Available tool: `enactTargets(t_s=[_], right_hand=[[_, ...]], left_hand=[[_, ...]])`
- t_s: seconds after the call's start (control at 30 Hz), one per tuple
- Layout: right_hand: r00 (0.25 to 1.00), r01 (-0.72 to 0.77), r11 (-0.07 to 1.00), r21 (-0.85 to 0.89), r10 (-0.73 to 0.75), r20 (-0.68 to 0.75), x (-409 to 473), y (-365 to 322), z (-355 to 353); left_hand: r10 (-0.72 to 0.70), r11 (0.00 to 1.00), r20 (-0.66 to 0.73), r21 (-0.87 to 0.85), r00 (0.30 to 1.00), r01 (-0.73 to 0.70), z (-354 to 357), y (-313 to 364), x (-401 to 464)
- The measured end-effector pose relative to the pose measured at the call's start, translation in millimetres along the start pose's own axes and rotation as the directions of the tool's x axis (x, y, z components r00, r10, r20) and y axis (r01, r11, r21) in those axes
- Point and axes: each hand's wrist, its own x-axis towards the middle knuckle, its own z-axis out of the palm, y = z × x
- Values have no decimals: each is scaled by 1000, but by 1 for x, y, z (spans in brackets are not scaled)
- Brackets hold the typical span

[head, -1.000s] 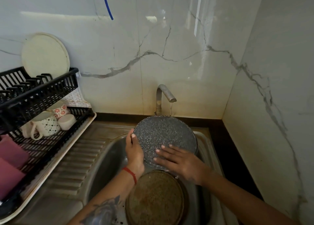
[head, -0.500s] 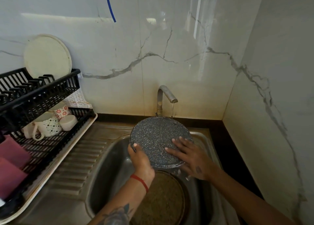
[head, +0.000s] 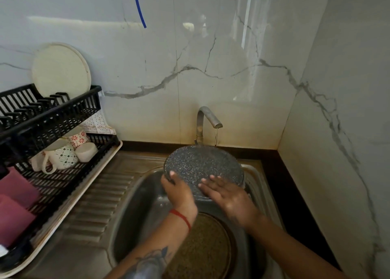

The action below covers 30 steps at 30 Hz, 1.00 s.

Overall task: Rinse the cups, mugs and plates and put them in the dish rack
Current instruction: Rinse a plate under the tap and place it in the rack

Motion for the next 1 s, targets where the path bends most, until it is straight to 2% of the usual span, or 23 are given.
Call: enactTargets(t_s=[0.07, 0.1, 0.2, 0.3, 0.37, 0.5, 0.57, 0.67, 0.77, 0.83, 0.93, 1.0], right_hand=[[997, 62, 998, -8, -62, -33, 9, -5, 5], [994, 103, 995, 2, -103, -28, 9, -2, 3], [986, 138, 990, 12, -138, 96, -4, 20, -1], [968, -97, 995, 8, 93, 235, -11, 33, -4], [946, -184, 983, 27, 170, 278, -6, 23, 0], [980, 66, 998, -13, -63, 189, -1, 0, 7], [976, 139, 989, 41, -144, 161, -12, 12, 2], [989, 96, 995, 40, -100, 110, -19, 22, -8], [995, 11, 998, -63, -5, 104, 4, 4, -16], [994, -22, 999, -32, 25, 106, 18, -9, -19], [964, -35, 992, 119, 3, 264, 16, -2, -13], [920, -116, 971, 208, 27, 391, 6, 10, -4]], left_hand=[[34, 990, -48, -138, 998, -40, 4, -5, -17], [30, 987, -16, -158, 999, -32, 3, -3, -17], [-3, 997, 114, -70, 994, 11, -4, 6, -4], [-13, 999, 179, -29, 984, 19, -6, 10, 1], [-2, 999, 164, -45, 986, 9, -5, 7, 0], [6, 1000, 153, -1, 988, -6, -5, 1, 3], [-63, 996, 201, 70, 977, 50, -6, 7, 16], [-142, 989, 194, 80, 971, 128, -5, 16, 34], [-17, 997, 22, -80, 1000, 19, 6, 5, 5], [28, 980, 6, -197, 1000, -27, 13, -3, -17], [-16, 977, 75, -212, 997, 32, 10, 2, -11], [-70, 980, 120, -177, 990, 91, 2, 4, -1]])
